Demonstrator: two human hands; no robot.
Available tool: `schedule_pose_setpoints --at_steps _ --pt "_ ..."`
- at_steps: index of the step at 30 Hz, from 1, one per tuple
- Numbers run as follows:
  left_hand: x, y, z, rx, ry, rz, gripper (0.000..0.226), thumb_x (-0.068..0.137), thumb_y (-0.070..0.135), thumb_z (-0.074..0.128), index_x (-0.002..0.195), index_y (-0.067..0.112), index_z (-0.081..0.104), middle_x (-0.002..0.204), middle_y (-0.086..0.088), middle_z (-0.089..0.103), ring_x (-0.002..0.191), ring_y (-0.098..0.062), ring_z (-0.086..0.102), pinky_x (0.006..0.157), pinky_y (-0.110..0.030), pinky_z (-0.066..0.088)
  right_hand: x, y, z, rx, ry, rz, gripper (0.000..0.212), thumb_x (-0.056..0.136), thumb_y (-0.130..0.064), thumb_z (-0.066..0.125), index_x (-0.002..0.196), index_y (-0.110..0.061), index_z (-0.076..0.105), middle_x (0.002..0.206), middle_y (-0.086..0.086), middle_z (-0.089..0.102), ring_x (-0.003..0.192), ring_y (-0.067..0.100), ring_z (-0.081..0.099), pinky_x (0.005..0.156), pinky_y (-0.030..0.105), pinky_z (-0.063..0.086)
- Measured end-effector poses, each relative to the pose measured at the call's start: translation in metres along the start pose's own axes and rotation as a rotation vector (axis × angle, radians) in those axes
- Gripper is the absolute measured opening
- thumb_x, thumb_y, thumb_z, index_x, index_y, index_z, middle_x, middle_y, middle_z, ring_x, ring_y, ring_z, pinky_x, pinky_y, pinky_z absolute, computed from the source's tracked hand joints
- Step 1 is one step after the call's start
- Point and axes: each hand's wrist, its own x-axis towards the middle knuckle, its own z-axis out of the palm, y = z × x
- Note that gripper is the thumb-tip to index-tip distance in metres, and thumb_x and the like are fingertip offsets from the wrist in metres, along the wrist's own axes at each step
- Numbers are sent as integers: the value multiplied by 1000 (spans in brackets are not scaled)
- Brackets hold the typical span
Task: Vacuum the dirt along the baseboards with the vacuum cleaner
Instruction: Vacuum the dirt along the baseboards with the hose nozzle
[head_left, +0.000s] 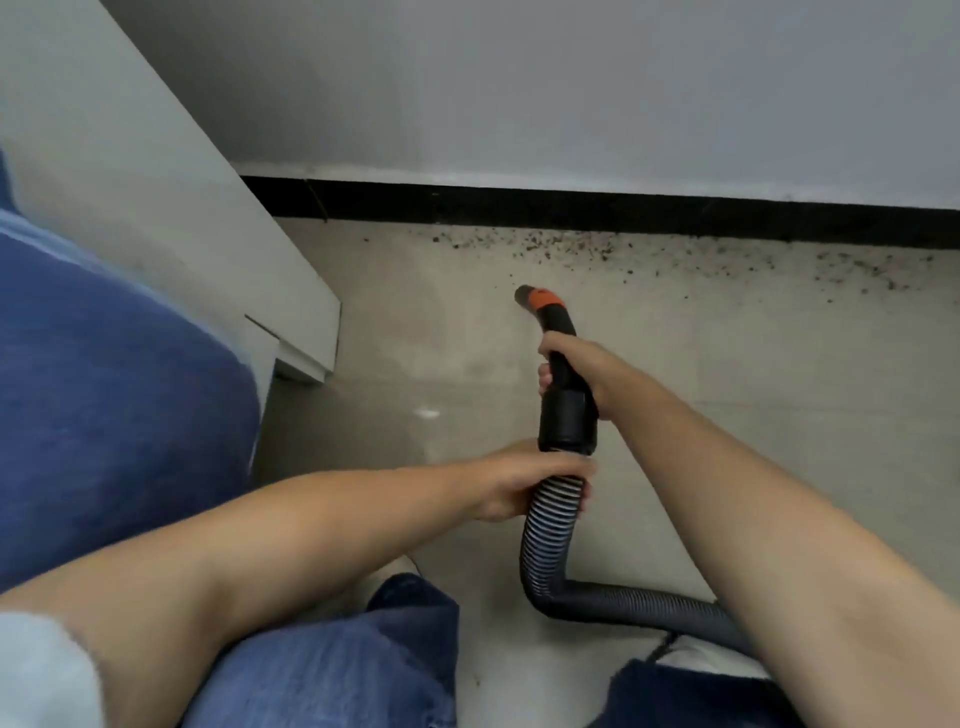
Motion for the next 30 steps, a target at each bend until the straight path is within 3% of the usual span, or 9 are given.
schedule_pose_setpoints --at_steps 4,7,12,22,30 --pt "46 -49 -20 -83 33 -44 9 92 12 58 83 11 56 61 -1 64 55 -11 62 63 -23 54 40 43 -8 -7 -18 -41 11 87 -9 54 81 -9 45 55 6 46 39 17 44 45 23 47" --pt "56 -61 -29 -73 21 -41 10 93 12 58 83 10 56 62 -2 65 59 -10 64 63 -21 54 49 55 -4 -68 18 -129 10 86 -6 56 86 -7 45 57 9 46 41 19 45 46 26 46" --pt "51 -55 -18 -45 34 -31 8 91 10 60 85 7 55 66 -5 62 56 -10 62 58 -20 52 40 51 -13 -57 116 -150 10 87 -7 58 88 -6 48 56 9 48 44 22 46 49 31 47" --pt "69 -45 -32 -86 221 51 14 88 13 65 91 4 55 61 -6 62 52 -13 60 56 -23 51 64 30 5 -147 45 -196 12 89 -8 58 95 -5 48 59 9 50 45 21 49 49 31 50" --pt "82 -19 -38 -5 312 129 11 87 15 66 87 9 58 57 -2 64 49 -13 61 57 -25 52 77 6 -3 -60 164 -228 12 87 -8 58 94 -6 49 60 10 51 44 21 49 50 32 49"
